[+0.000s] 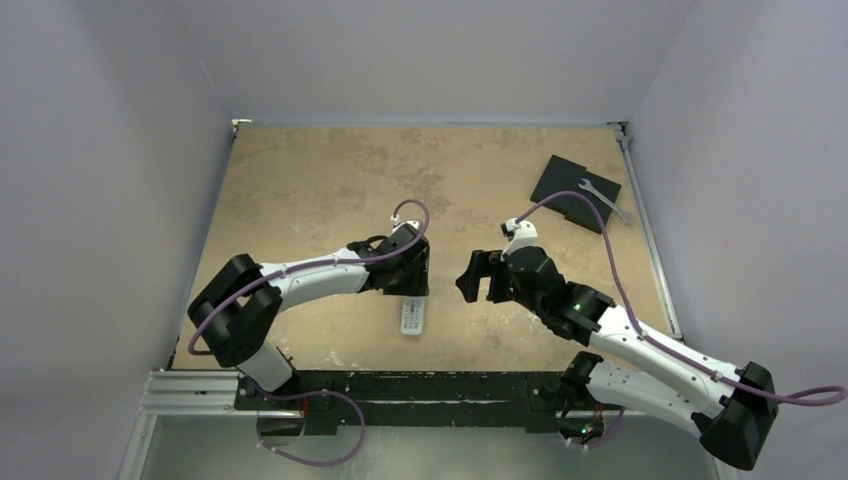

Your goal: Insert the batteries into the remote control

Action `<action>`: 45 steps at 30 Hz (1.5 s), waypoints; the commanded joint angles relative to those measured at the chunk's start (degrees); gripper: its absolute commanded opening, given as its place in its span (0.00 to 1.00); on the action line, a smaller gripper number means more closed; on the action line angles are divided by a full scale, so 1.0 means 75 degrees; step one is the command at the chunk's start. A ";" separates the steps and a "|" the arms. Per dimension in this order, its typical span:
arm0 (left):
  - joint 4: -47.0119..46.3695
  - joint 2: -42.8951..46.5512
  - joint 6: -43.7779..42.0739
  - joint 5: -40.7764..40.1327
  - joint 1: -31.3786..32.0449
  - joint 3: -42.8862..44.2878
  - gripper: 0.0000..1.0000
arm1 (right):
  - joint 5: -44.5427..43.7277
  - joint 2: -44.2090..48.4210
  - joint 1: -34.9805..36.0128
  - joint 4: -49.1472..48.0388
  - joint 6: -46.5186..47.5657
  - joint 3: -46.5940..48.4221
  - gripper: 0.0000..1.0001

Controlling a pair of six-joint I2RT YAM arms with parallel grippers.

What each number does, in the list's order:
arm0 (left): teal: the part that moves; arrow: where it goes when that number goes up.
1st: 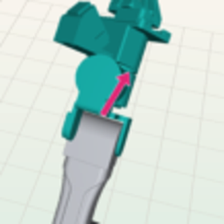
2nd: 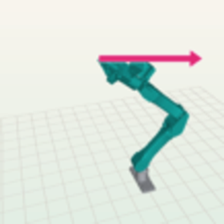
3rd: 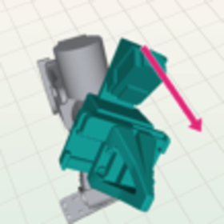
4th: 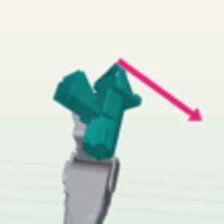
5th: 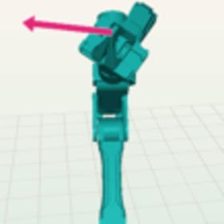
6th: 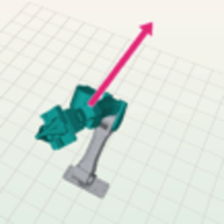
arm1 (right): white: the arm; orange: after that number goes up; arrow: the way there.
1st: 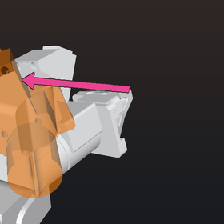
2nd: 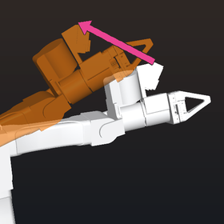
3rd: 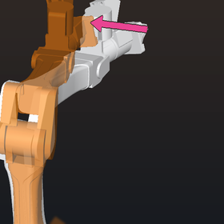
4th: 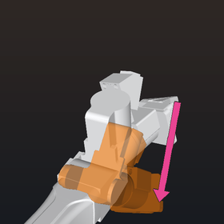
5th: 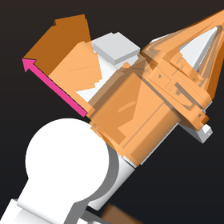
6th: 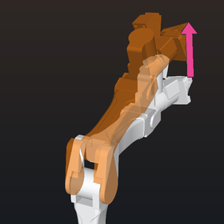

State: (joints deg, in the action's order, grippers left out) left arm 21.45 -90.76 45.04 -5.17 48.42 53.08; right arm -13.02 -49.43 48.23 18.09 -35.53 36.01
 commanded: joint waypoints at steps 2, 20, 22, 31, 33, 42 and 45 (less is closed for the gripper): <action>-0.0025 -0.0229 0.0147 -0.0410 0.0015 0.0313 0.16 | -0.0229 0.0075 -0.0032 -0.0010 -0.0076 0.0127 0.96; 0.0203 0.0441 0.0033 -0.0576 0.0020 0.0353 0.65 | -0.0158 -0.0111 -0.0032 0.0082 -0.0091 0.0386 0.96; 0.0241 0.0548 0.0003 -0.0587 0.0018 0.0363 0.67 | -0.0152 -0.0113 -0.0032 0.0103 -0.0091 0.0439 0.96; 0.0547 0.1418 -0.0368 -0.0773 0.0019 0.0587 0.69 | -0.0208 -0.0113 -0.0032 0.0310 0.0053 0.0730 0.96; 0.0538 0.1679 -0.0475 -0.0796 0.0012 0.0590 0.69 | -0.0167 -0.0076 -0.0032 0.0391 0.0216 0.0839 0.97; 0.0850 0.2862 -0.1242 -0.1259 0.0001 0.0993 0.71 | -0.0694 0.0163 -0.0032 0.0812 0.0906 0.1600 0.99; 0.1162 0.3139 -0.1513 -0.1295 -0.0118 0.1254 0.77 | -0.0793 0.0166 -0.0031 0.0897 0.1200 0.1839 0.99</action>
State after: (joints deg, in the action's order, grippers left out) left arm 27.42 -70.46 38.24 -12.49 48.38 58.30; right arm -15.75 -49.32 48.25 23.42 -30.59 45.63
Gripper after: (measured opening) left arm 0.734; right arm 0.987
